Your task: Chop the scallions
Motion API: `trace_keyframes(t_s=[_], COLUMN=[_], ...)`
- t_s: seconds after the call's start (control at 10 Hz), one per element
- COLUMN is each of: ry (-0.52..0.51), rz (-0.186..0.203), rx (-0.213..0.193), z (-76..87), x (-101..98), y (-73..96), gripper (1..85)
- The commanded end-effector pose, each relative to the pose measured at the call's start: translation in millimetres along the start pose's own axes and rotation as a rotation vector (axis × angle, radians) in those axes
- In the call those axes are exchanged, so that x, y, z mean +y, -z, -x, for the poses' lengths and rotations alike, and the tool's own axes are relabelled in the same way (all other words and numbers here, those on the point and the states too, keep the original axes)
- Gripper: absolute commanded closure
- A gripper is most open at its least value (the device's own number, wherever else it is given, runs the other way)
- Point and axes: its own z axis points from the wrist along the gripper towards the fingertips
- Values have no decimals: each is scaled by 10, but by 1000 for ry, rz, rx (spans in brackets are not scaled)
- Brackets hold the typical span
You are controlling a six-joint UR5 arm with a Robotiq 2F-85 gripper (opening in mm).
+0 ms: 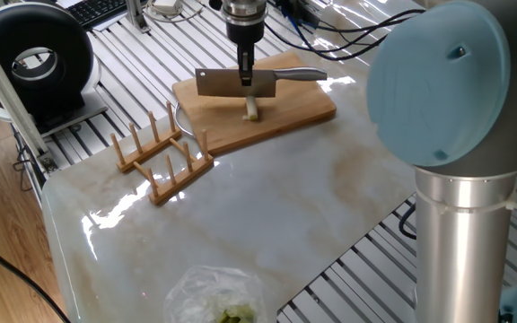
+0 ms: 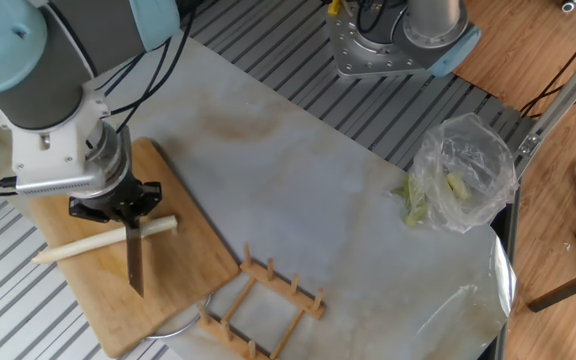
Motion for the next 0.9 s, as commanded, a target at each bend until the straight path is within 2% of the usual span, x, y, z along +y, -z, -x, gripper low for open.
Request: trace_keyframes(t_s=[0.0, 0.4, 0.6, 0.8], ry=[-5, -1, 21, 40], rz=[-1, -14, -20, -28], rx=[-28, -33, -41, 5], z=[48, 30, -67, -204], x=[-19, -35, -91, -117], y=[-95, -196, -248, -55], gripper=[843, 843, 843, 843])
